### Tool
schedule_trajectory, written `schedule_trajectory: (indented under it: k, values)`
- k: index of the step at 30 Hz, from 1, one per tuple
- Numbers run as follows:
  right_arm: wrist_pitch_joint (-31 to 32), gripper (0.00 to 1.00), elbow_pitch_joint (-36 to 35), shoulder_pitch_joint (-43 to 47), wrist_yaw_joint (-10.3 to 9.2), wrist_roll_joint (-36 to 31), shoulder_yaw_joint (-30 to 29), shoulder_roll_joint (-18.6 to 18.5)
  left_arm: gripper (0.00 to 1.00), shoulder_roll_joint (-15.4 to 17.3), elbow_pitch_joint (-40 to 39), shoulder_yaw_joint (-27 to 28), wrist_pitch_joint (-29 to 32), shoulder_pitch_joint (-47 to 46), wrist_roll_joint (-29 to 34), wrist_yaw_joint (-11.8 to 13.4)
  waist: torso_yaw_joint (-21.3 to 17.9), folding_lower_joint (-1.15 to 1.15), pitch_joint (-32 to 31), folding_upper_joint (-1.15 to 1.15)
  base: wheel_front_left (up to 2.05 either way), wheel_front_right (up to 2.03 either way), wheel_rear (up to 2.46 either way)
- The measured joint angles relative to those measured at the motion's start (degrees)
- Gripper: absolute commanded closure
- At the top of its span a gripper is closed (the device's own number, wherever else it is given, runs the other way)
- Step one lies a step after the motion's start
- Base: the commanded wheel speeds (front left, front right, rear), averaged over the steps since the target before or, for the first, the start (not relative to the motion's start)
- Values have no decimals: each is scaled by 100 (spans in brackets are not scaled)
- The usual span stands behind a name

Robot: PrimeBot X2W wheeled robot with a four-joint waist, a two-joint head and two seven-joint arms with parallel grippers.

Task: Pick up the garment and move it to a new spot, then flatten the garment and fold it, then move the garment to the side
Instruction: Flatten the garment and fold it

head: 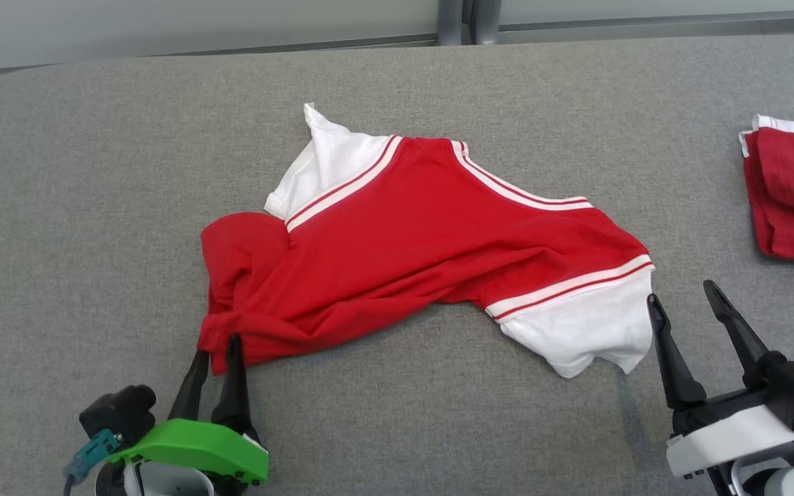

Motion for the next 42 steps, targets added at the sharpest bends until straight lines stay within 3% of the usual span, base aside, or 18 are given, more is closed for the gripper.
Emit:
schedule_trajectory:
  k: [4, 17, 33, 34, 35, 36, 38, 39, 42]
  values:
    - [84, 0, -56, 66, 1, 0, 36, -97, 0, 27, 203, 1, -171, 184, -4, -160, 55, 0, -60, 0, 0, 0, 0]
    - [212, 0, -197, 376, 0, 32, -135, -55, 0, 14, 309, 163, -443, 777, 48, -264, 98, 0, -413, 0, 0, 0, 0]
    - [281, 0, -245, 503, 0, 33, -112, 37, 0, -36, 631, -70, 363, 791, -497, -589, -81, 0, -628, 0, 0, 0, 0]
    - [280, 0, -246, 505, 0, 32, -112, 41, 14, -36, 683, -79, 376, 778, -495, -590, -85, 0, -620, 0, 0, 0, 0]
    - [280, 0, -246, 505, 0, 32, -110, 49, 14, -36, 769, -97, 416, 737, -495, -610, -91, 0, -611, 0, 0, 0, 0]
    - [280, 0, -246, 505, 0, 31, -111, 62, 52, -41, 842, -108, 420, 678, -497, -624, -95, 0, -604, 0, 0, 0, 0]
    - [282, 0, -248, 503, 0, 23, -102, 83, 89, -57, 1009, -104, 447, 475, -516, -700, -101, 0, -595, 0, 0, 0, 0]
    - [293, 0, -248, 502, 0, 23, -101, 88, 100, -60, 1078, -114, 446, 370, -512, -727, -104, 0, -591, 0, 0, 0, 0]
    - [305, 0, -247, 486, 0, 24, -107, 71, 100, -76, 1327, -103, 436, 85, -514, -818, -120, 0, -578, 0, 0, 0, 0]
